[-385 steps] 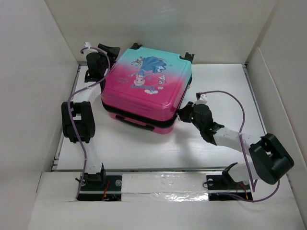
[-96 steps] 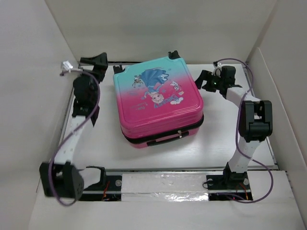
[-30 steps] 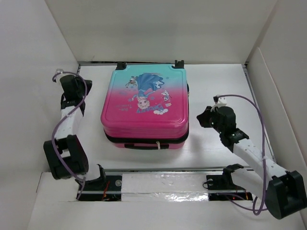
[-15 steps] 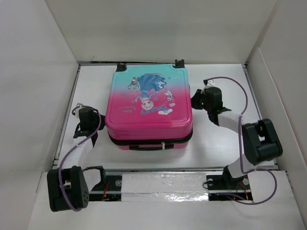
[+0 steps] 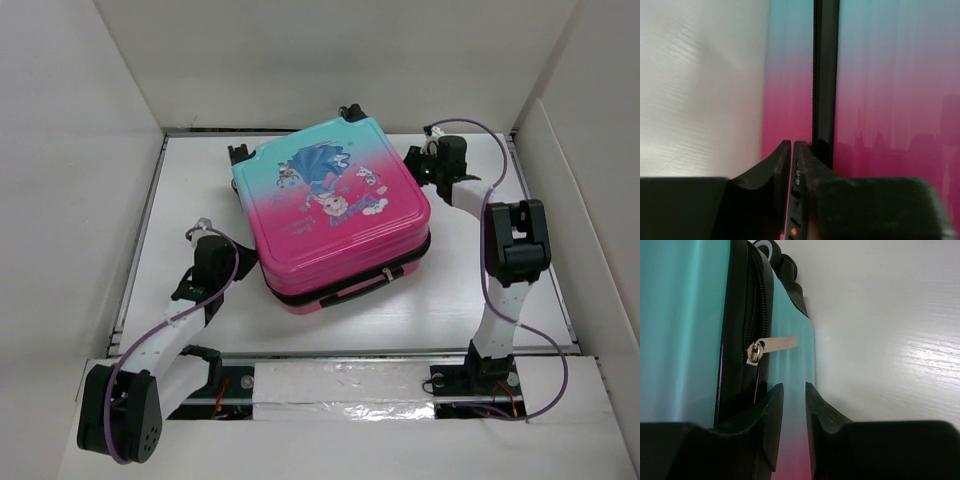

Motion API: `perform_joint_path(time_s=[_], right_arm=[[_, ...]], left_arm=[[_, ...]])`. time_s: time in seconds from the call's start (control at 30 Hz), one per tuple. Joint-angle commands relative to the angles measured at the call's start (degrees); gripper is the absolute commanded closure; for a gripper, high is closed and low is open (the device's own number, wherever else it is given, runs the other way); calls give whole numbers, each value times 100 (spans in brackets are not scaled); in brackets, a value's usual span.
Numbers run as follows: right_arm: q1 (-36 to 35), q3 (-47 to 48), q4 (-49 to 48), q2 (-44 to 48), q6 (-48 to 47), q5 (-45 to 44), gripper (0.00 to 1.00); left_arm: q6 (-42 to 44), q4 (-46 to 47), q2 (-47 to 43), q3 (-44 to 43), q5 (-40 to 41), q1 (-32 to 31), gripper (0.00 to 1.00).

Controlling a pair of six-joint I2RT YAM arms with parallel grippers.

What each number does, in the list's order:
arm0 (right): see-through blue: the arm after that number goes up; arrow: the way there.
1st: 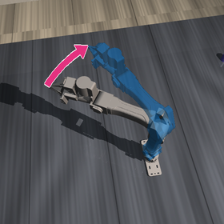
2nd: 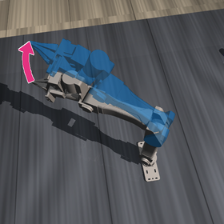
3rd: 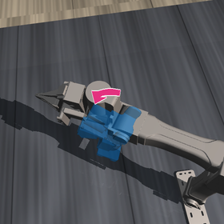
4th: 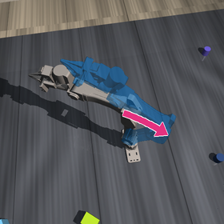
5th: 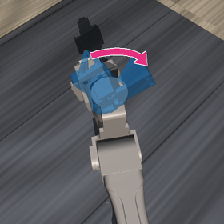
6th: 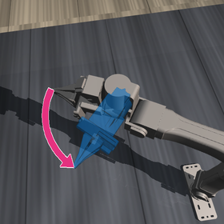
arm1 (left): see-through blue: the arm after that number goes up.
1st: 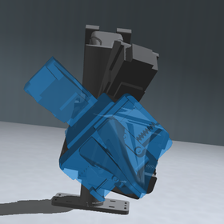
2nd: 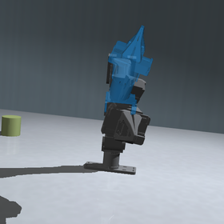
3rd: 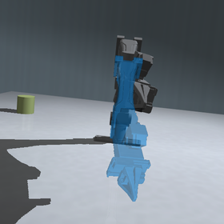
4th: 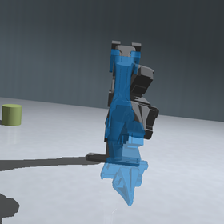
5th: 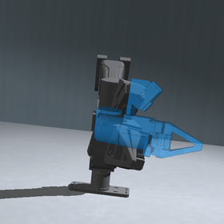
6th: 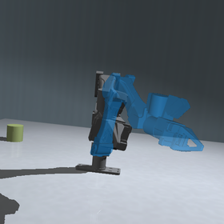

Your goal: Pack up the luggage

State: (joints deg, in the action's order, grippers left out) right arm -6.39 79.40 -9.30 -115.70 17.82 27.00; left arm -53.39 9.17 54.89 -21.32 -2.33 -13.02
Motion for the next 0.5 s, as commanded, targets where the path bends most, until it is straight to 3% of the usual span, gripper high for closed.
perform_joint_path(time_s=[0.0,0.03,0.07,0.1,0.13,0.17,0.2,0.27,0.37,0.47], right_arm=[[-12,280,-18,363,221,1185,66],[59,113,-263,486,291,1141,64],[138,-237,-404,739,370,1053,55],[286,-379,-493,864,501,1018,50],[357,-564,-563,1091,538,939,36],[436,-565,-555,1198,538,912,29],[498,-635,-529,1295,512,886,24],[718,-557,-144,1462,363,824,12],[946,-486,156,1883,195,667,0],[1078,-644,148,2358,327,622,0]], left_arm=[[151,394,-495,-302,-348,-140,89],[231,288,-628,-389,-217,-140,80],[284,61,-742,-564,63,-140,55],[381,-37,-987,-653,170,-140,41],[416,-177,-1233,-811,415,-140,21],[451,-222,-1235,-890,461,-140,20],[487,-266,-1488,-961,487,-140,11],[531,-415,-1726,-1171,758,-140,5],[522,-311,-2052,-1391,1259,-79,1],[400,-12,-1729,-1768,1244,10,1]])
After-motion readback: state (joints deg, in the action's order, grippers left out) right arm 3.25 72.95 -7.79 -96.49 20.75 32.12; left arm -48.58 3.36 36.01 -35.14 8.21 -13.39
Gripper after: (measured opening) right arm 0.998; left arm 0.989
